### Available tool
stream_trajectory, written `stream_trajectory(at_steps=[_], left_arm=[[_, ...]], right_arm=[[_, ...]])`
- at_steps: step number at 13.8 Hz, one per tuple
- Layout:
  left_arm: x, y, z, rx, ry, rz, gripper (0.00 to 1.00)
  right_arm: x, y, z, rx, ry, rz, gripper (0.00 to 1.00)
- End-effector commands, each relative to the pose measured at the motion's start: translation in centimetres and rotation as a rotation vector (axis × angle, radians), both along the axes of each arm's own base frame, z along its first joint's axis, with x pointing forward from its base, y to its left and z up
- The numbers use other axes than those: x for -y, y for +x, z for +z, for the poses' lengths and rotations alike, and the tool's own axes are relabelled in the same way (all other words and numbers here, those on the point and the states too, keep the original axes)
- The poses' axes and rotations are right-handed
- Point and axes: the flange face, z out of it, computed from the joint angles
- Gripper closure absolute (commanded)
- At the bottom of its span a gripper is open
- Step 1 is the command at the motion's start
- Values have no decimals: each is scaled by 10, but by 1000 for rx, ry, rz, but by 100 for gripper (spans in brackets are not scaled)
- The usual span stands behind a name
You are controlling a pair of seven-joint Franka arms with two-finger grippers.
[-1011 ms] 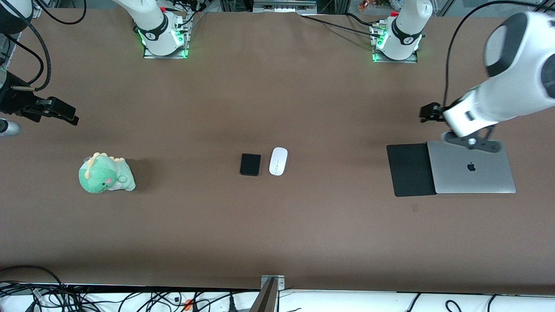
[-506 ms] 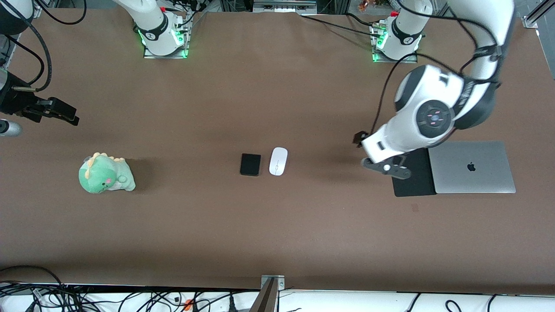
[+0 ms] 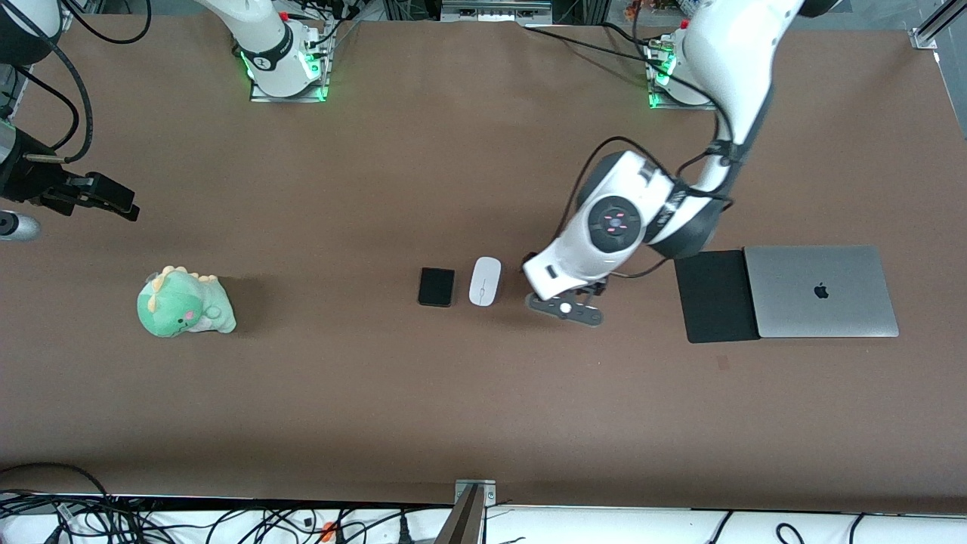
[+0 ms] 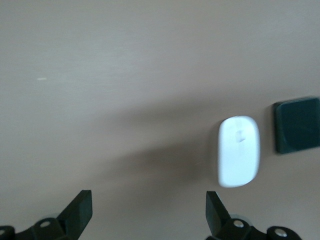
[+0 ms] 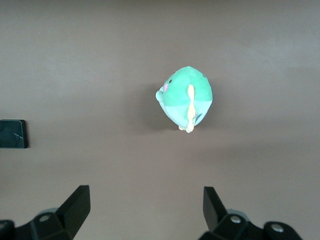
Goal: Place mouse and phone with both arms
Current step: 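Lower the left gripper over the white mouse beside the phone, then close the left gripper on the white mouse and lift it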
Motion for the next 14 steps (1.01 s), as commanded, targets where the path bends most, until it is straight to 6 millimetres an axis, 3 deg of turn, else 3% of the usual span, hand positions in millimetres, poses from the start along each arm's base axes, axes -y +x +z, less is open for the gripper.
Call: stream_trajectory(at_steps=[1, 4, 7, 11, 14], left_arm=[[53, 1, -34, 93, -1, 17, 0], [81, -16, -76, 153, 32, 25, 0], [105, -35, -102, 198, 50, 31, 0], [127, -59, -114, 197, 64, -5, 0], [127, -62, -122, 192, 70, -6, 0]], right_arm=[[-2, 1, 3, 8, 2, -6, 0], [-1, 1, 3, 8, 2, -8, 0], [-2, 1, 3, 8, 2, -6, 0], [-2, 1, 3, 7, 2, -6, 0], [-2, 1, 3, 7, 4, -6, 0]])
